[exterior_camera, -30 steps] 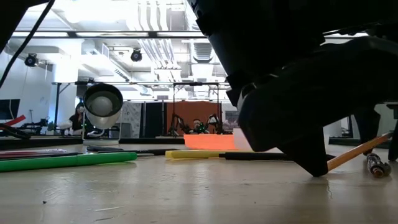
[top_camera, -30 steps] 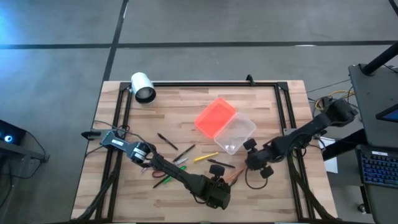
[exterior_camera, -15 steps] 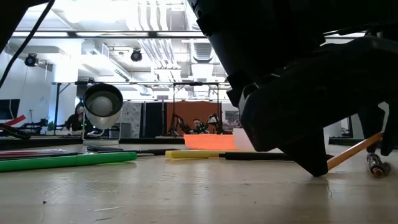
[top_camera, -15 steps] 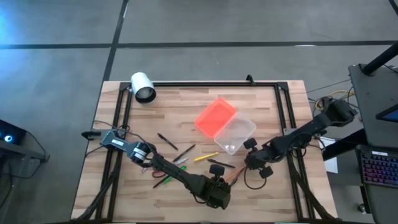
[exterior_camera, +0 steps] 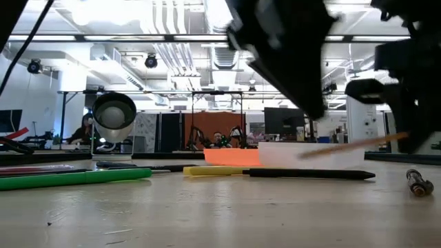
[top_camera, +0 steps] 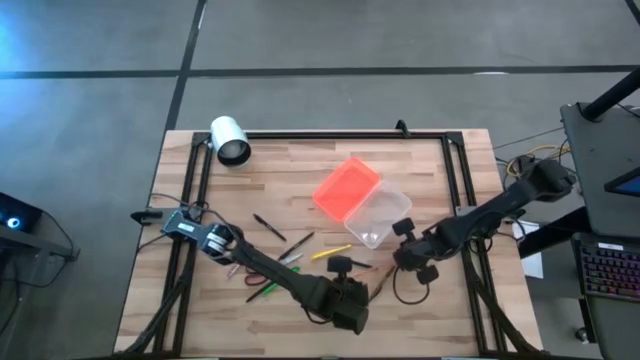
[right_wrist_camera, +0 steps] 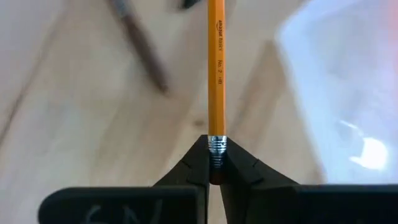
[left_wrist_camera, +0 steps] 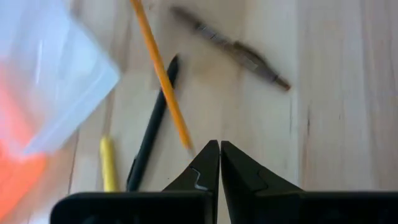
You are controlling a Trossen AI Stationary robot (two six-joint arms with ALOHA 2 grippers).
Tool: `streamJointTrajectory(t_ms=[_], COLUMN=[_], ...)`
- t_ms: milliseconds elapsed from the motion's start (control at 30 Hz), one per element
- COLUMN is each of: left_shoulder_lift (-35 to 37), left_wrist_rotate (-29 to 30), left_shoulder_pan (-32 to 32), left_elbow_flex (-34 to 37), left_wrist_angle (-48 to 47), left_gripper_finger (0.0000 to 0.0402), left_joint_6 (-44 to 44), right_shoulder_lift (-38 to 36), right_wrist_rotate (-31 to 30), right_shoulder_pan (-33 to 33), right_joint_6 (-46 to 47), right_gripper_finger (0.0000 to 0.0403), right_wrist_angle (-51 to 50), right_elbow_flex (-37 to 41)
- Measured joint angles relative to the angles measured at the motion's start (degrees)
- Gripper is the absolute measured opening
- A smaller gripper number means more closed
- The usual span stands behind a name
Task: Pick & place school supplies into a supply box
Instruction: Put the orange pencil into the orange supply box
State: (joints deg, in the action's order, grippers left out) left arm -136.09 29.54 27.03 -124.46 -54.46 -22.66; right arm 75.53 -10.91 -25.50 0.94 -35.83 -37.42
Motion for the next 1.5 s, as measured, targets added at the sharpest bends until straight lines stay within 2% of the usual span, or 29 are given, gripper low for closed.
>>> streamJointTrajectory(t_ms=[200, 367, 500, 600, 667, 867, 1100, 1267, 1367, 1500], left_shoulder_lift=[4.1, 5.7, 5.9, 5.9, 6.0, 6.9, 7.0, 7.0, 7.0, 7.0], left_wrist_rotate=[0.6, 2.2, 2.6, 2.5, 2.6, 3.7, 5.5, 7.1, 7.5, 7.5], left_shoulder_pan=[1.1, 2.4, 2.9, 3.2, 3.3, 4.2, 4.8, 4.9, 4.9, 4.9], left_elbow_flex=[0.0, 0.0, -0.6, -0.9, -1.0, -1.0, -0.9, -0.9, -0.9, -0.9], left_wrist_angle=[-6.2, -5.5, -5.1, -5.2, -5.2, -5.7, -7.6, -10.3, -11.5, -11.6], left_gripper_finger=[0.0000, 0.0000, 0.0000, 0.0000, 0.0000, 0.0000, 0.0000, 0.0000, 0.0000, 0.0000], left_joint_6=[-15.5, -22.8, -26.9, -32.0, -35.2, -40.1, -41.8, -42.3, -42.3, -42.4], right_shoulder_lift=[-6.7, -10.7, -10.2, -7.6, -5.8, 0.6, 2.4, 2.6, 4.5, 7.6], right_wrist_rotate=[-4.9, -9.6, -9.2, -3.9, -3.0, -5.6, -7.2, -6.7, -3.9, -3.6], right_shoulder_pan=[1.3, 8.4, 17.5, 23.7, 25.4, 26.9, 26.9, 27.0, 27.0, 27.1], right_joint_6=[4.6, 8.4, 4.6, 2.9, 0.7, -11.0, -18.8, -20.4, -20.4, -17.3], right_gripper_finger=[0.0010, 0.0009, 0.0009, 0.0009, 0.0010, 0.0011, 0.0012, 0.0012, 0.0013, 0.0020], right_wrist_angle=[-5.8, -11.2, -11.0, -11.3, -12.1, -21.5, -22.4, -19.5, -18.6, -18.7], right_elbow_flex=[-3.2, -3.6, -4.6, -6.1, -7.2, -10.5, -11.1, -11.1, -11.1, -11.1])
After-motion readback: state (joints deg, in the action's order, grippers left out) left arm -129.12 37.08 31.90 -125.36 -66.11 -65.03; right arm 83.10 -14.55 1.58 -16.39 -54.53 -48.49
